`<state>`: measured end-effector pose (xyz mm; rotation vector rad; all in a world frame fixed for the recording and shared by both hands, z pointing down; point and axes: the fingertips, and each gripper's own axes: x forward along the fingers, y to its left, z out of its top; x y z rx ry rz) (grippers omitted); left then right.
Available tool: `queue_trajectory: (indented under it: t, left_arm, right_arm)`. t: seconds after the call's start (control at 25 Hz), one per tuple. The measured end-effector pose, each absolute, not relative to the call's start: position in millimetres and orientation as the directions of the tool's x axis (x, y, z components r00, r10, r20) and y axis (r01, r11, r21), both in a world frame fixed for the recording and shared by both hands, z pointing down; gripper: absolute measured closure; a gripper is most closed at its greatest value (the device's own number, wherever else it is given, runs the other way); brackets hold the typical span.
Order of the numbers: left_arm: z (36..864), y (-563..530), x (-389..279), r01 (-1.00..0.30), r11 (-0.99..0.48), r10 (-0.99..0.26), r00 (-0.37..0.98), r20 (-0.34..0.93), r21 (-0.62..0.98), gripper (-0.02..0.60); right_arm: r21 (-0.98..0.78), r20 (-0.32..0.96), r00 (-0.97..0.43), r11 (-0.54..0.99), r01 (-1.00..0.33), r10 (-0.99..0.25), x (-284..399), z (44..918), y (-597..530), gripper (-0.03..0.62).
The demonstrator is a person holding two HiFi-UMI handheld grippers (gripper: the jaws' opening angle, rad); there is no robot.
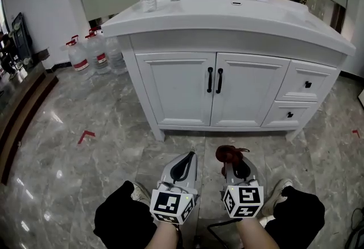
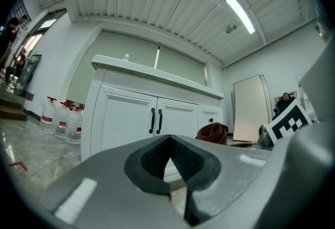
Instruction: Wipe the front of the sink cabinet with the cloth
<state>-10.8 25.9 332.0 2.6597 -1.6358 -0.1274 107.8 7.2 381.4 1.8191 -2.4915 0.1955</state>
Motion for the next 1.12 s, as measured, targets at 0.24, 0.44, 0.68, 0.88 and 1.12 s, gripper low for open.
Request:
queue_trajectory:
  t: [0.24,0.44,0.68,0.88,1.12]
  left_arm:
    - [337.7,46.4,-21.6,-0.888,-0.455,-0.890,0.453,-0.051,0.061,0.581]
    - [341.9,61.9,-24.8,-0.883,-0.470,-0.882,0.470,-0.025,0.001,0.581]
    - [340.8,67.0,-28.2,-0.882,-0.471,-0.882,0.471,-0.034,0.020,0.581]
    - [340.6,67.6,-26.2,-0.876,-0.481,-0.877,0.480,-0.038,0.031,0.581]
    - [345.3,67.5,-23.7,-0.873,-0.486,-0.874,0.486,-0.023,0.028,0.581]
  right_arm:
    - [-0.056,0.140,-0.320,0.315,-0.947,-0.937,98.7,389.0,30.2,0.519]
    - [-0.063,0.136,-0.325,0.319,-0.946,-0.936,92.4,386.4,39.7,0.519]
    - [-0.055,0.141,-0.323,0.319,-0.946,-0.936,90.4,389.4,47.0,0.519]
    - [-0.070,0.148,-0.329,0.322,-0.944,-0.933,88.7,392.4,48.7,0.519]
    - [-0.110,0.152,-0.338,0.324,-0.940,-0.929,87.4,395.3,48.4,0.519]
